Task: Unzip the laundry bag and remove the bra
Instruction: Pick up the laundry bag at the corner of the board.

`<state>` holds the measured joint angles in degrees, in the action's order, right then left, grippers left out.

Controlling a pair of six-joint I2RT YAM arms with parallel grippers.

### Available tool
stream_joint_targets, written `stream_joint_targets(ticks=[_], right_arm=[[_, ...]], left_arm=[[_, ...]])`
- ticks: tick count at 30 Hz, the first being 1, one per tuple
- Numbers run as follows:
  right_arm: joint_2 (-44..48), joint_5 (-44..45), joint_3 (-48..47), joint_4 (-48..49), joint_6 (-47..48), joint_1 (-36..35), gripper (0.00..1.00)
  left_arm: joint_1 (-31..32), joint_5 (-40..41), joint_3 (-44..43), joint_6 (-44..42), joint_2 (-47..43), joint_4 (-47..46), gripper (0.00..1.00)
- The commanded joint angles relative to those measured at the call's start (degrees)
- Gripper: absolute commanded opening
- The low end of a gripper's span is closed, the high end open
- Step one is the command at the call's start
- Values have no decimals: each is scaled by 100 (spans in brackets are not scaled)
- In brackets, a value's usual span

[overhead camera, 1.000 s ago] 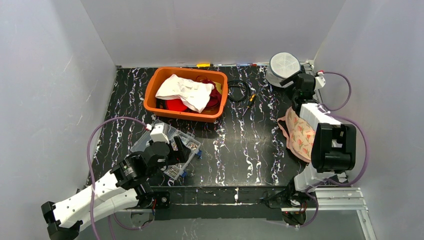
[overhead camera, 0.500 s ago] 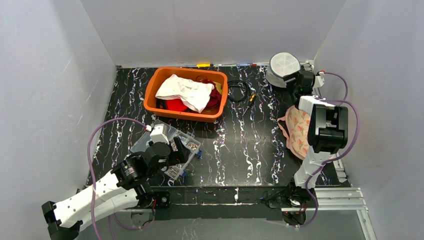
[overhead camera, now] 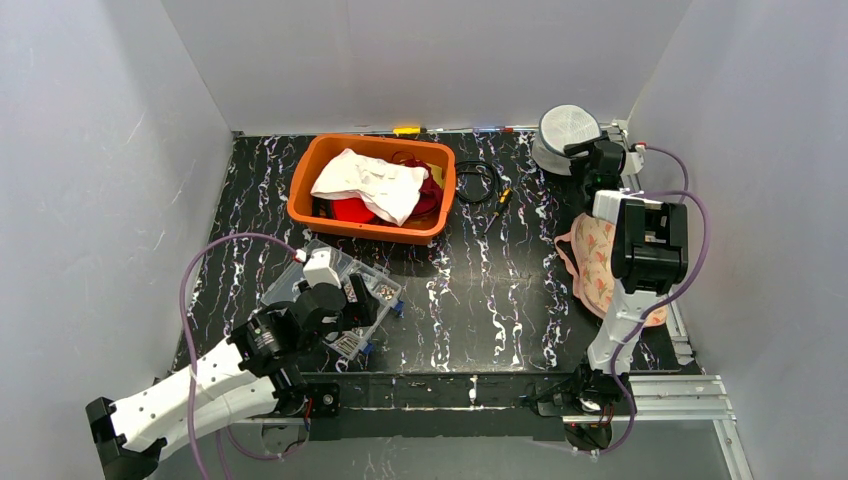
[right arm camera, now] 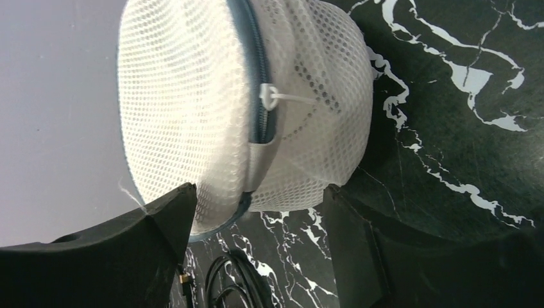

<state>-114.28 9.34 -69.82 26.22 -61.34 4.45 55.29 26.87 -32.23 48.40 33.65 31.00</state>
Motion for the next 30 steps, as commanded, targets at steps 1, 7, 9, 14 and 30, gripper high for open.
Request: stream_joint_targets(ticks=[1, 7, 9, 14, 30], right_arm=[[-195, -14, -271, 330, -190, 48, 75], [-234, -146, -245, 438, -279, 65, 43], [-191, -189, -201, 485, -292, 63, 34], [-7, -289, -166, 483, -276, 65, 8], [2238, -1149, -99, -421, 158, -94, 1]], left_arm=[[-16, 248, -152, -34, 73, 126, 79], [-18, 216, -169, -33, 175, 97, 79], [-16, 197, -168, -33, 178, 97, 79], [-18, 137, -199, 7, 91, 191, 79], [-18, -89, -227, 392, -1087, 817, 77]])
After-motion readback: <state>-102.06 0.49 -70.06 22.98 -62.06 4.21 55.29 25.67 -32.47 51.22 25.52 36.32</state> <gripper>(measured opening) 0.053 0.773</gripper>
